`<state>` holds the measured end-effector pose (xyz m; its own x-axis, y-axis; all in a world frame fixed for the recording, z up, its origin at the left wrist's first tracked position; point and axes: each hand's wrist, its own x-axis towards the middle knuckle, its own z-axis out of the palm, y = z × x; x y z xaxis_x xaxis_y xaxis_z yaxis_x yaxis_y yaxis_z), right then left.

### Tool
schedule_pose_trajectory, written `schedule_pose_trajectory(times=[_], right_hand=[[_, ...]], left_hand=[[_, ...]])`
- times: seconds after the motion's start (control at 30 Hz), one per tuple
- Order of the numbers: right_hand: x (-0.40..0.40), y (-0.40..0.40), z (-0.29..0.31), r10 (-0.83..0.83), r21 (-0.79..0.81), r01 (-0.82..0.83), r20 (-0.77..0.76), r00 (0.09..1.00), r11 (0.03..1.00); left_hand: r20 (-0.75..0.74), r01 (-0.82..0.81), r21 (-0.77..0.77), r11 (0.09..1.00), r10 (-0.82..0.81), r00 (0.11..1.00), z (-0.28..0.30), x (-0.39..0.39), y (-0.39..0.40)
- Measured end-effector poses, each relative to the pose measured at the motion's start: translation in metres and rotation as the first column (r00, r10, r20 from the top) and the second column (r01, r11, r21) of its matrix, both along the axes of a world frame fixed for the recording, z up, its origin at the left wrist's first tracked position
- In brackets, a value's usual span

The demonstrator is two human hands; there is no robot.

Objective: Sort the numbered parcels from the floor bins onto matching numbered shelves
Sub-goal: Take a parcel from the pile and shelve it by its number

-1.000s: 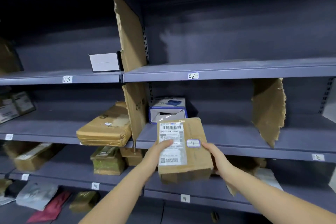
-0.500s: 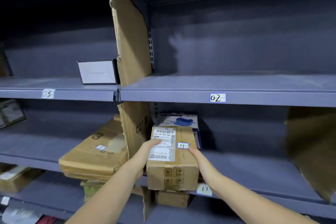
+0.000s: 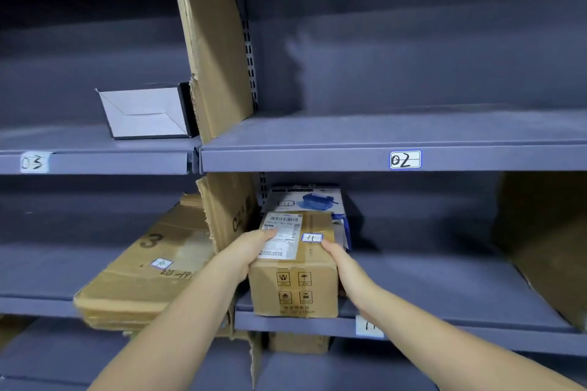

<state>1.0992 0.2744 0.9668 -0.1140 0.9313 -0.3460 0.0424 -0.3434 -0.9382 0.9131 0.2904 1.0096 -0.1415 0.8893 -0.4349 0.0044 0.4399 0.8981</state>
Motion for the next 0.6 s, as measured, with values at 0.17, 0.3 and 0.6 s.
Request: schedule_pose_trajectory(times=[0.17,0.3,0.6], right_hand=[[-0.008,0.004,-0.002,-0.03,0.0,0.03,0.012,0.999,1.0],[-0.012,0.005,-0.003,-0.04,0.015,0.04,0.019,0.999,0.999],[-0.004,0.009,0.002,-0.023,0.083,0.012,0.138,0.99,0.996]], left_hand=[[-0.195,-0.028,0.083,0.996,0.044,0.98,-0.003,0.003,0.011],[-0.361,-0.041,0.14,0.989,0.089,0.928,-0.009,-0.001,0.02],[-0.572,0.009,0.126,0.992,0.066,0.817,-0.002,0.0,0.017]])
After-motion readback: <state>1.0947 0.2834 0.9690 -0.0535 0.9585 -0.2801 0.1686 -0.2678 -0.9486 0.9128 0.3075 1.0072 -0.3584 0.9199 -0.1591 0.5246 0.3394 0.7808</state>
